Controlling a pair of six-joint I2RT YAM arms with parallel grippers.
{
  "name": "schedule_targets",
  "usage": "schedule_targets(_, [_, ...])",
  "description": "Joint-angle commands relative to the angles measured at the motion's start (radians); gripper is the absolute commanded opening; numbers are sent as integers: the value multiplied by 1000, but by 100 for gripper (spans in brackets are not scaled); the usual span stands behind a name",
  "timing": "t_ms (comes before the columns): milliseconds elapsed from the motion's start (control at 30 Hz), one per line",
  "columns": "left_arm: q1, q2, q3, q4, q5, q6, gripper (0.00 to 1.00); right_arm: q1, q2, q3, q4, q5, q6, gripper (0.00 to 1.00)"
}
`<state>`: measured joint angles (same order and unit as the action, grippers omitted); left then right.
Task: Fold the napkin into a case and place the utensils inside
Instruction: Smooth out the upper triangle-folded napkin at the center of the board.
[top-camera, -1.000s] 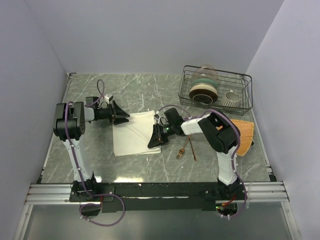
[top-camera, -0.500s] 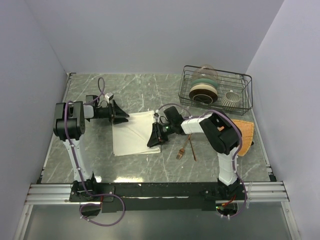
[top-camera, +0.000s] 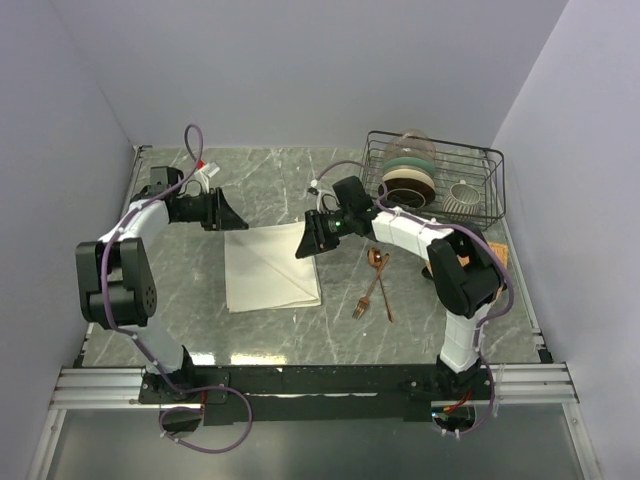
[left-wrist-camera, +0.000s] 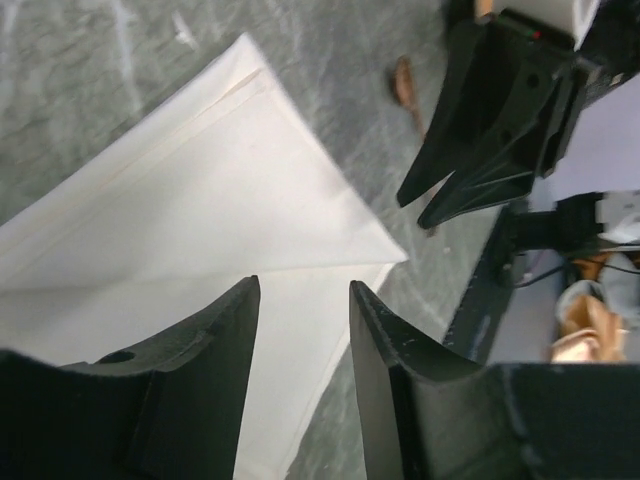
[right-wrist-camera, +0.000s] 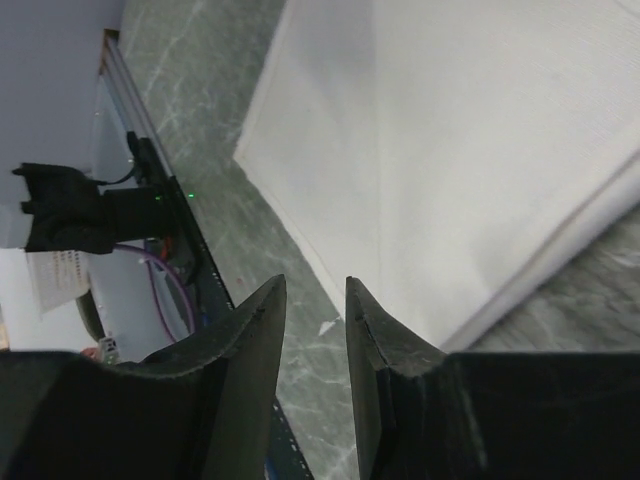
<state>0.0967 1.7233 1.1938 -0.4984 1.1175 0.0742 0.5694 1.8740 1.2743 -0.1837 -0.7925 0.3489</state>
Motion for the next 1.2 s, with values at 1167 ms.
schedule_targets(1167, [-249,209,-88,327,-61,-341,19,90,85,-150,412,-148,421,64])
